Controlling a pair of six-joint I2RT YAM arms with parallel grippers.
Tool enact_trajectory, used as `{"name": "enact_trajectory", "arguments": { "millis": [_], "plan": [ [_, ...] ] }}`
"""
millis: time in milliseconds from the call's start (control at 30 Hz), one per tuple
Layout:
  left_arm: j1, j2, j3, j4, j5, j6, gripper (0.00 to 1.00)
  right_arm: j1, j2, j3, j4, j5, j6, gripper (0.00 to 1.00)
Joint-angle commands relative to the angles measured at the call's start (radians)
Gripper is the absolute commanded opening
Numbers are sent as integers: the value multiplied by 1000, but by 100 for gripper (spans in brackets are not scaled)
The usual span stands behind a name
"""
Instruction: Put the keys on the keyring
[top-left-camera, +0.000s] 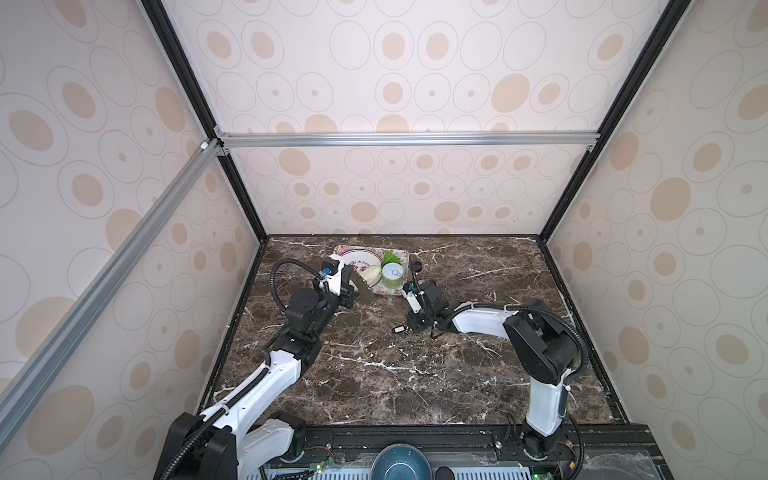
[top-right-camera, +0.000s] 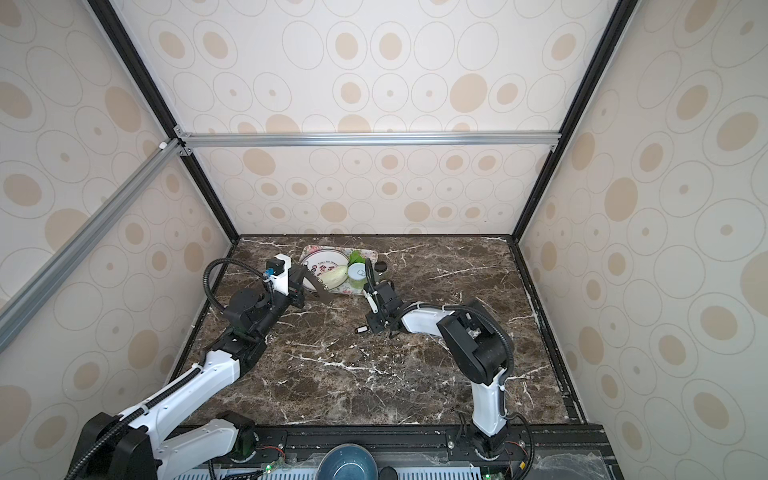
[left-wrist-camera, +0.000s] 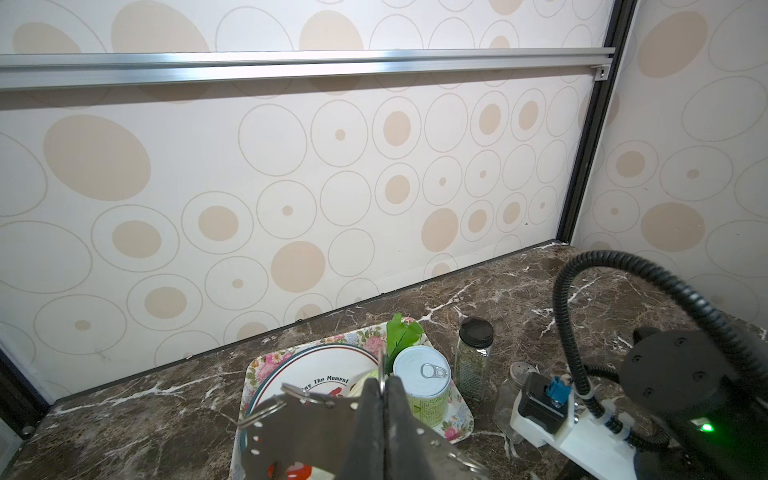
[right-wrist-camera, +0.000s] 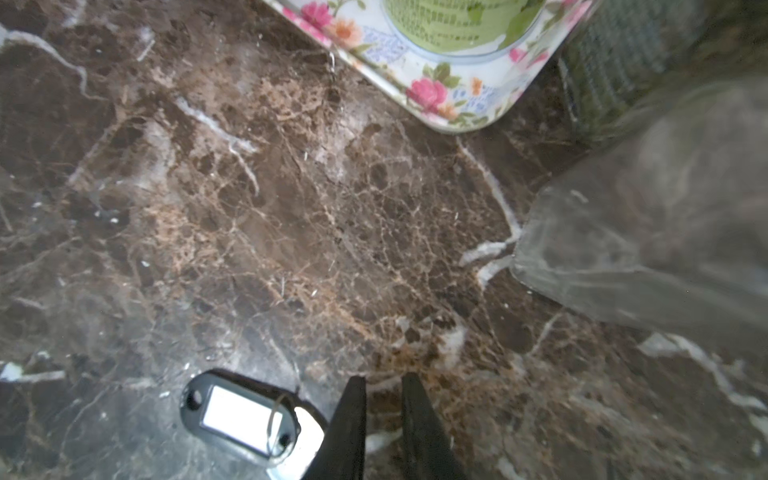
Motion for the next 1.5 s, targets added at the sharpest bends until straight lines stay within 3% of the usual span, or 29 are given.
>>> {"name": "enact_trajectory", "arguments": {
  "millis": [0,400,1000,1300,1467],
  "plan": [
    [7,-11,8,62,9,-12,0,-4,13,10,-30,8,-13,19],
    [8,-19,4,63,12,-12,0,49,-76,-183,67,-90,-8,15],
    [8,-25,0,65,12,-13,0,202,-43,-159,146,-114,180,14],
    [8,-29,-3,66,10,-15,0,206,-77,-183,149,-29,122,14],
    [8,-31,-3,65,9,-15,0,206,-64,-202,154,-69,83,13]
  ]
}}
